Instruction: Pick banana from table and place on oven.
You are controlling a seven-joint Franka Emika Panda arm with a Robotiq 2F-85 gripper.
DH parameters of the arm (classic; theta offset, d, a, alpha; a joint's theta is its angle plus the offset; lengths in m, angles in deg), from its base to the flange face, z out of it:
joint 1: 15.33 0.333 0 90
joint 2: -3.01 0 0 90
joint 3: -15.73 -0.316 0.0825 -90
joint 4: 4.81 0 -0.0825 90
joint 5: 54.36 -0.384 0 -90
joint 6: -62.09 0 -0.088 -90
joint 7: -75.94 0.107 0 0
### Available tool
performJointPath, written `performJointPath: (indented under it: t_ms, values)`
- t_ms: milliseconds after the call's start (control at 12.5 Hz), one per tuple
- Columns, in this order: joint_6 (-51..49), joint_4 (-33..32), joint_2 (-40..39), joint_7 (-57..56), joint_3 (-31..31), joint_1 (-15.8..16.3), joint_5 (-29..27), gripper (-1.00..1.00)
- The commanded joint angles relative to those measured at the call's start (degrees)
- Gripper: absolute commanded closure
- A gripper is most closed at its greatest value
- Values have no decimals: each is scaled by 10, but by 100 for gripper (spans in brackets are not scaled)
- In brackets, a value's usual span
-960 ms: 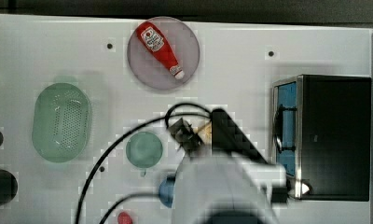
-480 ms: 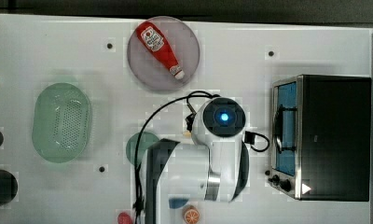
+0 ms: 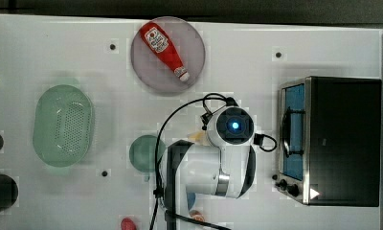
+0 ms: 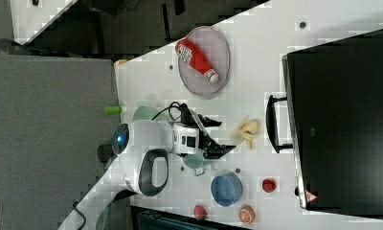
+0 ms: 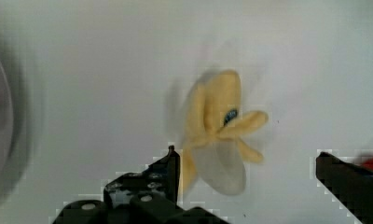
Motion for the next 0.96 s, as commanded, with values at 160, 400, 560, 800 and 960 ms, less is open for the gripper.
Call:
performJointPath:
  t_ms: [160, 400, 560, 800, 960]
  values:
    - [85, -22, -49, 6, 2, 12, -3, -100]
    - [138, -33, -87, 6, 2, 12, -3, -100]
    - [163, -34, -109, 6, 2, 12, -3, -68]
    - [180, -34, -121, 6, 4, 12, -3, 5]
    - [180, -33, -119, 6, 5, 12, -3, 48]
